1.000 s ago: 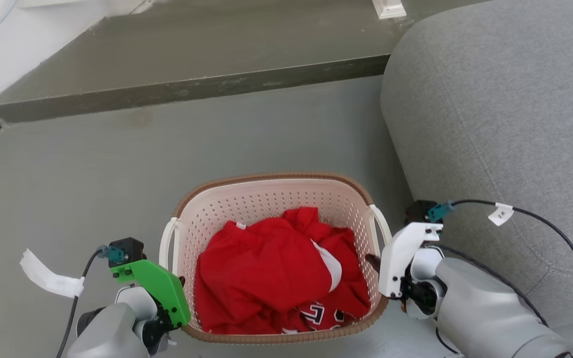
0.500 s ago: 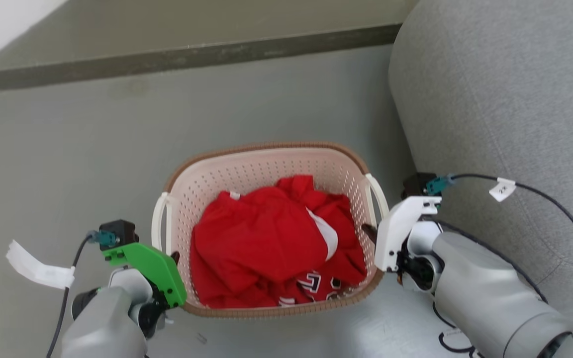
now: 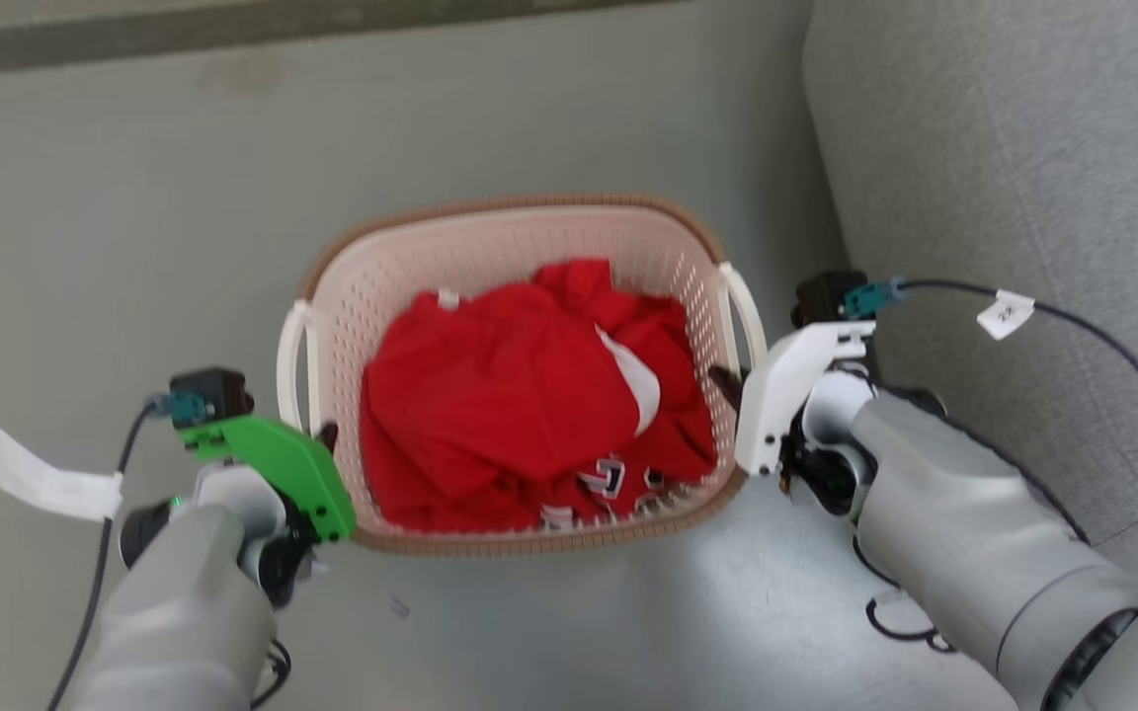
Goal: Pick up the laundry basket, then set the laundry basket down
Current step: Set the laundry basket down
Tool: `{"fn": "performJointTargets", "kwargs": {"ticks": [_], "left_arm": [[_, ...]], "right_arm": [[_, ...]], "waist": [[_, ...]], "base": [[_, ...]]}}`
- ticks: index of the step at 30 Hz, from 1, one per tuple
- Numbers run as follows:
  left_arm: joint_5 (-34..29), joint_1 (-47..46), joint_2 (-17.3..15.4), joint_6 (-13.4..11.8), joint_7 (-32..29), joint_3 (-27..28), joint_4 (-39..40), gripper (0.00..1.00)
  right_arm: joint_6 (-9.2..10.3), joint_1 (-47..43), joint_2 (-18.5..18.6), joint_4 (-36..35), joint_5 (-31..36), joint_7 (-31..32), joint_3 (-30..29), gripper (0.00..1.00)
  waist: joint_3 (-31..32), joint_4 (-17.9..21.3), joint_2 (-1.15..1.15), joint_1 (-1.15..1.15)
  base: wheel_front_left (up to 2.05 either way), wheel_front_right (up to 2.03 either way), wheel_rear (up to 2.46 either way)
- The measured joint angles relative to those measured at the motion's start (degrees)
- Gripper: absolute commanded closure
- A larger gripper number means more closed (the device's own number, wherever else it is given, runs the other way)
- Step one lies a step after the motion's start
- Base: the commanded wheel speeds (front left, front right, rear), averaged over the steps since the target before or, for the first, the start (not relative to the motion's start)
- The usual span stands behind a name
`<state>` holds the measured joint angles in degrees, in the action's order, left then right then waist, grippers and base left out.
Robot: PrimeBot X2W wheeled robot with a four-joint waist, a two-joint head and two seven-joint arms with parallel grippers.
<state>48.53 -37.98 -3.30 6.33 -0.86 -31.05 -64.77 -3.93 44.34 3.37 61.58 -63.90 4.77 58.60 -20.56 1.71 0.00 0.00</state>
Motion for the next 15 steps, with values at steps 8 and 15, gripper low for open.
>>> {"fn": "performJointTargets", "kwargs": {"ticks": [8, 15], "left_arm": [[-0.9, -3.7, -0.7, -0.3, 1.0, -0.3, 0.7, 1.00], [-0.9, -6.3, -0.8, -0.4, 1.7, 0.0, 0.8, 1.00]], "right_arm": [[0.43, 4.2, 0.1, -0.1, 0.5, -1.2, 0.1, 1.00], [0.52, 7.1, 0.2, -0.1, 1.0, -1.8, 0.2, 1.00]], "waist": [[-5.6, -0.7, 0.00, 0.00], [-10.2, -1.0, 0.00, 0.00]], "base": [[0.00, 0.00, 0.00], [0.00, 0.00, 0.00]]}}
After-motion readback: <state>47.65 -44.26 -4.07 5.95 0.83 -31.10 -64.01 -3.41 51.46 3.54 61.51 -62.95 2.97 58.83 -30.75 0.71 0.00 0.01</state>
